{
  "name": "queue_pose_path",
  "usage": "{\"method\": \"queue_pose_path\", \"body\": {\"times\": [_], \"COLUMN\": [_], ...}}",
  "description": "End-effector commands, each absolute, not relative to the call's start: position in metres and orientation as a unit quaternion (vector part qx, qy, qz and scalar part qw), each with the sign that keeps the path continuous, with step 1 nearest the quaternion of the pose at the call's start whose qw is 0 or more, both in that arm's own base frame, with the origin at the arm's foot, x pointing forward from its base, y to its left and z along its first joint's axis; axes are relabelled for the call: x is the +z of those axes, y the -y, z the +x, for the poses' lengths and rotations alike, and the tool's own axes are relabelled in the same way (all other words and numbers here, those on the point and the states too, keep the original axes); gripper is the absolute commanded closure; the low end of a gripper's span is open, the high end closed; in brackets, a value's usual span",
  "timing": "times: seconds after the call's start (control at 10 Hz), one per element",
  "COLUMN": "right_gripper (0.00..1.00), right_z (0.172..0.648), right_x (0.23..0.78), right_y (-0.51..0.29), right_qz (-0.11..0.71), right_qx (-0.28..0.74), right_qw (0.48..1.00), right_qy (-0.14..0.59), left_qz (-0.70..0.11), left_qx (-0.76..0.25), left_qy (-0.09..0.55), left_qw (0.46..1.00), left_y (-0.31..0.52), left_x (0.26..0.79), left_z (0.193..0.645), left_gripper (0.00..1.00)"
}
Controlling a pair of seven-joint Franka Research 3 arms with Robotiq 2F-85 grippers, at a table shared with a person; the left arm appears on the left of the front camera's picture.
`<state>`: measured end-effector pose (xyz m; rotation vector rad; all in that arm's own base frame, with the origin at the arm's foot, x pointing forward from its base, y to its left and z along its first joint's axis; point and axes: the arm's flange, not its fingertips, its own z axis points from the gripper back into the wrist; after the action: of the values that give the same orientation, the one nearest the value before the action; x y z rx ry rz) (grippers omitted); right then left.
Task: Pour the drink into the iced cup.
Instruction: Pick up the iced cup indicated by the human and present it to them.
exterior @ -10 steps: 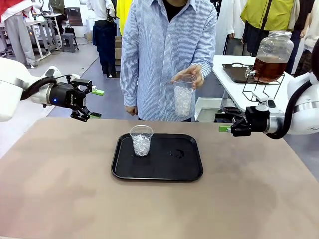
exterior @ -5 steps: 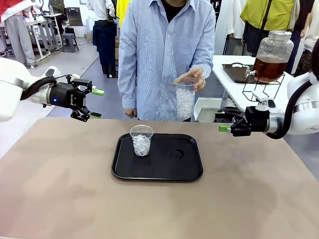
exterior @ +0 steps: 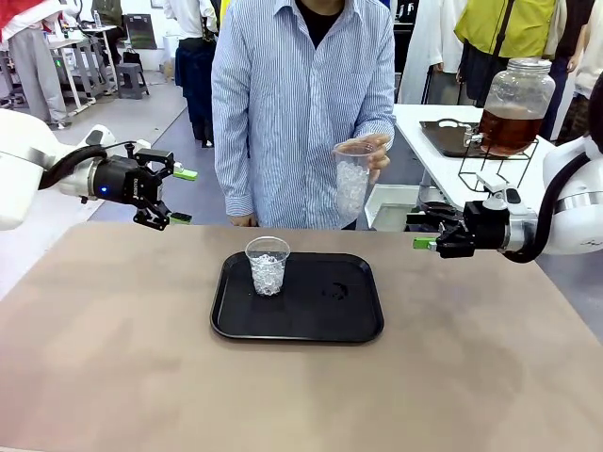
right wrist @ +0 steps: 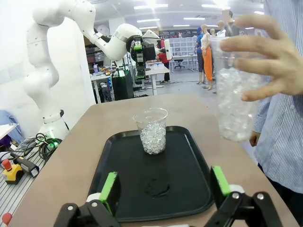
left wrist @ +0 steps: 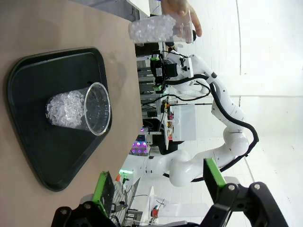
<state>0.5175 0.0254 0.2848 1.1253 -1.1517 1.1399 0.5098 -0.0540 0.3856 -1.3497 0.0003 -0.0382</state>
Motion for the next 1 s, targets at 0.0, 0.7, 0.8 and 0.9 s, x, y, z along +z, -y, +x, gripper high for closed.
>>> {"method": "queue_pose_path", "body": {"times": [0.0,0.7,0.8,0.9], "right_gripper": [0.0,0.0,0.0,0.0], "right_z": [0.5194,0.5194,0.5194,0.5194], "right_x": [0.2887,0.2887,0.2887,0.2887], "right_y": [-0.0274,-0.0274,-0.0274,-0.0274], "right_qz": [0.478,0.478,0.478,0.478], "right_qx": [0.483,0.483,0.483,0.483], "right_qw": [0.551,0.551,0.551,0.551], "right_qy": [0.484,0.484,0.484,0.484], "left_qz": [-0.624,-0.624,-0.624,-0.624], "left_qx": [-0.021,-0.021,-0.021,-0.021], "left_qy": [0.008,0.008,0.008,0.008], "left_qw": [0.781,0.781,0.781,0.781], "left_y": [0.0537,0.0537,0.0537,0.0537], "left_x": [0.3866,0.3866,0.3866,0.3866], "left_z": [0.5043,0.5043,0.5043,0.5043], "left_gripper": [0.0,0.0,0.0,0.0]}}
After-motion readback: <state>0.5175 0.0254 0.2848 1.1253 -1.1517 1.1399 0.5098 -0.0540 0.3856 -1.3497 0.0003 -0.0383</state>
